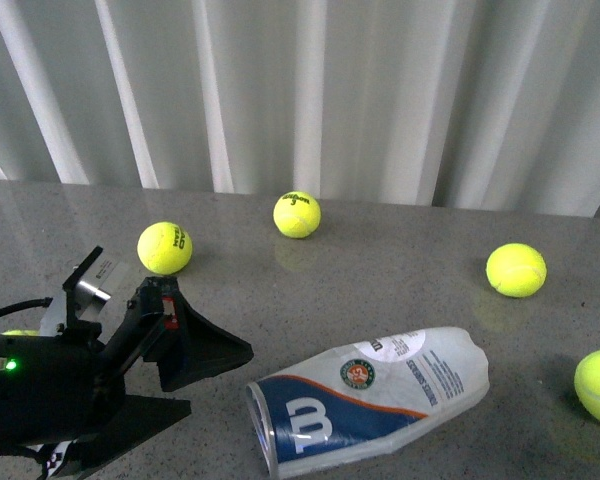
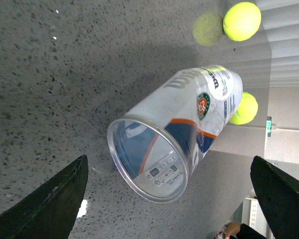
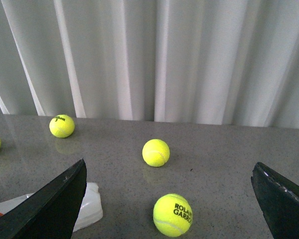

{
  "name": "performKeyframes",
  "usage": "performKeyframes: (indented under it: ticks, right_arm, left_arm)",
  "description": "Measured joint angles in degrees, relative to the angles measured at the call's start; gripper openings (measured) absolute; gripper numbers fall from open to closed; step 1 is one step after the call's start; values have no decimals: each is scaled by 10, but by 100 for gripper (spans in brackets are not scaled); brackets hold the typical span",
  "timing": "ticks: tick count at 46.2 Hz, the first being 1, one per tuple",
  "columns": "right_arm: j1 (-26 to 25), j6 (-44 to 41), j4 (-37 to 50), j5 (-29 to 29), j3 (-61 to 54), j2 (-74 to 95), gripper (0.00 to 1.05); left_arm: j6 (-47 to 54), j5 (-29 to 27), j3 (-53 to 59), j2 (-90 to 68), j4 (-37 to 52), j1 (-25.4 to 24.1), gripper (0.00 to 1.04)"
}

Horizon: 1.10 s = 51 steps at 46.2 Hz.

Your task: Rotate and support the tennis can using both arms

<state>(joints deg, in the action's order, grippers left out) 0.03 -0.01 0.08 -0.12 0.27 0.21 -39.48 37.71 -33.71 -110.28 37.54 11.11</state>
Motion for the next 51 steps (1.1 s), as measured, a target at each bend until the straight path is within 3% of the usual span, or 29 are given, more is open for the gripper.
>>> performKeyframes:
  ticks: [12,40,51]
  right_arm:
    - [0,0,0,0,0,0,98]
    - [0,0,0,0,0,0,98]
    - [0,0,0,0,0,0,98]
  left_arm:
    - [-85,4,-34,-49,57,46,98]
    - [-241,0,-86,-118,120,81,98]
    - [-275,-2,-86,-135,120,91,64]
